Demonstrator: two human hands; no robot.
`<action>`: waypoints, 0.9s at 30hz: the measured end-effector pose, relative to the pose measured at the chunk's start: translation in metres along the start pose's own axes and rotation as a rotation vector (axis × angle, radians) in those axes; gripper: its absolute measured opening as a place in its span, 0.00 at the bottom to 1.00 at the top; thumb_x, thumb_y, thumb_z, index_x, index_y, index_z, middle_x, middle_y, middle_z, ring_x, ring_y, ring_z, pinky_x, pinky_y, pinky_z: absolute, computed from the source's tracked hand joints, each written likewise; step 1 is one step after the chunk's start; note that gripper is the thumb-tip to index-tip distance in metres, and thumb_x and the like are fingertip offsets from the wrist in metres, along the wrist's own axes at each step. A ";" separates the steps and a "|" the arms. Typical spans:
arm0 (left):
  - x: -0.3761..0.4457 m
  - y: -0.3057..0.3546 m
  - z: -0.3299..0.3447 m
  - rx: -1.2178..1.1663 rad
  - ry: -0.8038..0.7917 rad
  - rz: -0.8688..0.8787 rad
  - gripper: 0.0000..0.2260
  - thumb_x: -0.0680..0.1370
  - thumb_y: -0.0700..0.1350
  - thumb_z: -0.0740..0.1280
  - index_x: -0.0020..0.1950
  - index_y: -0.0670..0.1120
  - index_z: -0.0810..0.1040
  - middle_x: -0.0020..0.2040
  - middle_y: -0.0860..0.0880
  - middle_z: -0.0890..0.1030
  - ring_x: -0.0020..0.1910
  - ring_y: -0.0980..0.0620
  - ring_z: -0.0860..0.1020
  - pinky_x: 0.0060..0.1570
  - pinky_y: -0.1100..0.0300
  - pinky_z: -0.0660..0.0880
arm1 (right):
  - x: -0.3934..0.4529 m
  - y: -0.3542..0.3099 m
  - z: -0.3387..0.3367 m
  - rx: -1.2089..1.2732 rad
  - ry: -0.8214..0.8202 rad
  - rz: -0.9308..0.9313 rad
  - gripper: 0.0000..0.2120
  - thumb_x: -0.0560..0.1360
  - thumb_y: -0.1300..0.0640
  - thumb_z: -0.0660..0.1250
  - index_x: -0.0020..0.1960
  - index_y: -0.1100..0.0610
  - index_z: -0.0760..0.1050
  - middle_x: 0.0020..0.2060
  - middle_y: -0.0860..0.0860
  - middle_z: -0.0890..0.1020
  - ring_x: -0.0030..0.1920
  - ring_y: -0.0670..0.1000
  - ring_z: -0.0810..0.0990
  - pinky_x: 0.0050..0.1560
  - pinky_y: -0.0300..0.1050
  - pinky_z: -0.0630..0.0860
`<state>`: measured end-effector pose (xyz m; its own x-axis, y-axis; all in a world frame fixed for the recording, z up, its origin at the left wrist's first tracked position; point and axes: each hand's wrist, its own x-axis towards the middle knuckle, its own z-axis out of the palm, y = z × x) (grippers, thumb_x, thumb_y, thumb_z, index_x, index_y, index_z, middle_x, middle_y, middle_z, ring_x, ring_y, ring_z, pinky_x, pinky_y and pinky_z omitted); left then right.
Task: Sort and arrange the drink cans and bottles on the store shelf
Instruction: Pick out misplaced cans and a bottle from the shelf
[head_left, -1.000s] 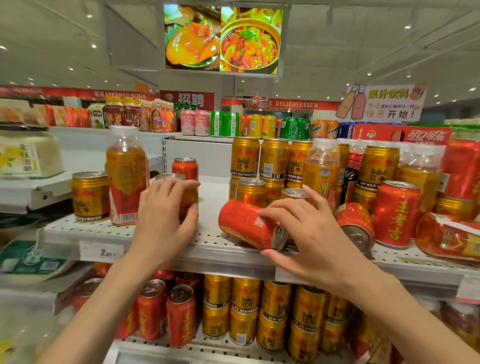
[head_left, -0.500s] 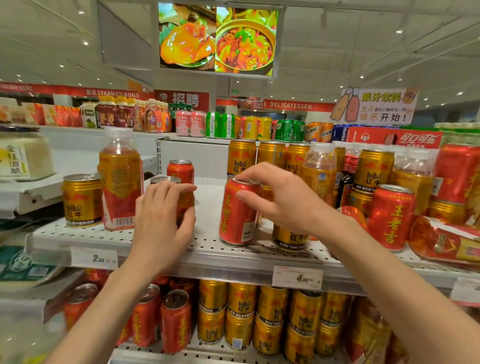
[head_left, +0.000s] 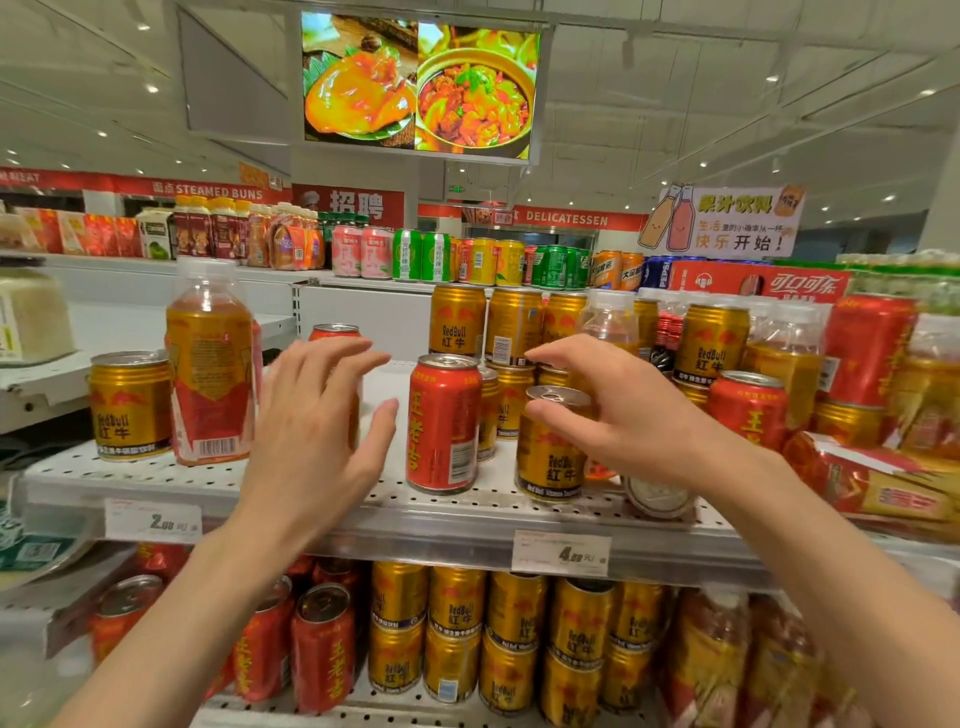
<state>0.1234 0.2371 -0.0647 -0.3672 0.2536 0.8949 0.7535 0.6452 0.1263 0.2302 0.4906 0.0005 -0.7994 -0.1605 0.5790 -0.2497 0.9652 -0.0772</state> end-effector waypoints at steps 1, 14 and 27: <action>0.005 0.011 0.001 -0.028 0.002 0.027 0.19 0.79 0.52 0.65 0.66 0.44 0.77 0.65 0.45 0.77 0.67 0.44 0.72 0.70 0.47 0.66 | -0.007 0.004 -0.003 -0.007 0.000 0.006 0.26 0.79 0.42 0.65 0.73 0.50 0.70 0.68 0.44 0.76 0.67 0.43 0.73 0.69 0.46 0.72; 0.027 0.068 0.061 0.032 -0.028 0.053 0.13 0.76 0.54 0.66 0.50 0.46 0.83 0.54 0.47 0.81 0.56 0.45 0.74 0.55 0.51 0.65 | -0.083 0.059 -0.004 -0.117 -0.157 0.075 0.39 0.71 0.38 0.73 0.77 0.45 0.62 0.75 0.41 0.65 0.75 0.40 0.60 0.77 0.40 0.60; 0.026 0.073 0.066 0.016 0.028 0.020 0.10 0.75 0.52 0.68 0.43 0.46 0.82 0.53 0.46 0.80 0.55 0.45 0.73 0.56 0.51 0.64 | -0.077 0.060 -0.011 0.082 0.175 0.134 0.28 0.71 0.48 0.75 0.67 0.47 0.68 0.58 0.42 0.78 0.54 0.38 0.79 0.55 0.30 0.76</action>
<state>0.1326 0.3385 -0.0605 -0.3370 0.2464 0.9087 0.7513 0.6520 0.1019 0.2832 0.5628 -0.0399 -0.7234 0.0129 0.6903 -0.1969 0.9544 -0.2243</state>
